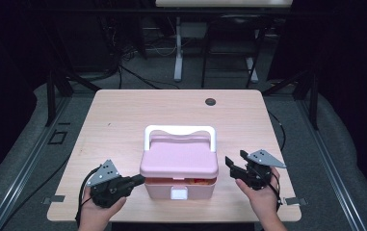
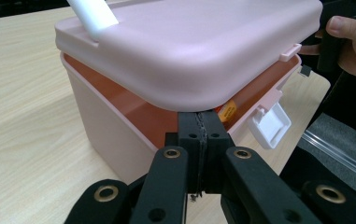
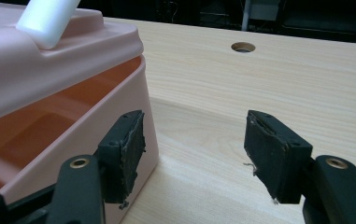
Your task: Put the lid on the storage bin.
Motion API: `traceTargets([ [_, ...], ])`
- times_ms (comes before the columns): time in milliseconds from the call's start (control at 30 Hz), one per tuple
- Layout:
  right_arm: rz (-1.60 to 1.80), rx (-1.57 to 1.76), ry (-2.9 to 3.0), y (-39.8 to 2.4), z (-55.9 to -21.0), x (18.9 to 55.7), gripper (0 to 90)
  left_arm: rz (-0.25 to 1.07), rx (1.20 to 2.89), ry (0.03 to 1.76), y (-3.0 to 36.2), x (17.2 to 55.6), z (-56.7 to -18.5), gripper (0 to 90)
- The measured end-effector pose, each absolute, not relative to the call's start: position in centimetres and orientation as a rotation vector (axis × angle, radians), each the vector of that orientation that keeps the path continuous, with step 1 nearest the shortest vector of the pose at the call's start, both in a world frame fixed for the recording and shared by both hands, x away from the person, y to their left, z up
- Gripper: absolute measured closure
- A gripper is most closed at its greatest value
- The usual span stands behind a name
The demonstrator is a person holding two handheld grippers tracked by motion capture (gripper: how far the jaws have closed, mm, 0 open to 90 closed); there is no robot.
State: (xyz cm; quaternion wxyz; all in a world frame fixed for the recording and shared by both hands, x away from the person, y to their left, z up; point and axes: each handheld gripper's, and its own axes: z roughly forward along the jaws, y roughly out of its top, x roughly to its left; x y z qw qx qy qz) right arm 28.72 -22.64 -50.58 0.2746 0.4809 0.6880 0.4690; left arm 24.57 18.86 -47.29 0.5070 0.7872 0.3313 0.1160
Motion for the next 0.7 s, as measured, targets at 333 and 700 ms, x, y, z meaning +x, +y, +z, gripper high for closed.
traceTargets([
  [333,1.27,1.305,1.841,-22.9,-50.53,28.77,37.3,0.277,1.9,0.808,19.2,24.13,-47.57,89.3],
  [700,1.278,1.309,1.838,-23.08,-50.53,28.81,37.4,0.278,1.92,0.831,19.4,23.87,-47.86,89.0],
])
